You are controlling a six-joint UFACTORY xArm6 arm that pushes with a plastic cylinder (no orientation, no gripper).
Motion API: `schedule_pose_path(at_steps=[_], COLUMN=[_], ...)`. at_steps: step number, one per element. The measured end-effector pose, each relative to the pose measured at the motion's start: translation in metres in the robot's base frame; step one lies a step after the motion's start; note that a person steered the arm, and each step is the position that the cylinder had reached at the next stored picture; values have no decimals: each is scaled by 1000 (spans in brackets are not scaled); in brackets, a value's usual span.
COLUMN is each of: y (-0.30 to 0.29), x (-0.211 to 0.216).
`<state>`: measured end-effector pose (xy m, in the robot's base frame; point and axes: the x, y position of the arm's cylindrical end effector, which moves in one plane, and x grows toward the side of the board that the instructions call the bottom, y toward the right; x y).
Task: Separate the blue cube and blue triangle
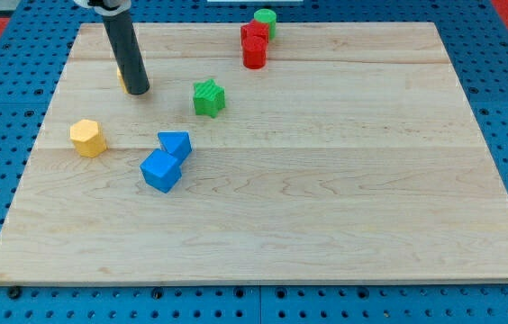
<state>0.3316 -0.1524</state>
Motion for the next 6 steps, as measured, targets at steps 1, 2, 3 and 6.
schedule_pose_path(at_steps=[1,2,3,6], y=[91,131,95,112], x=[-13,3,26,114])
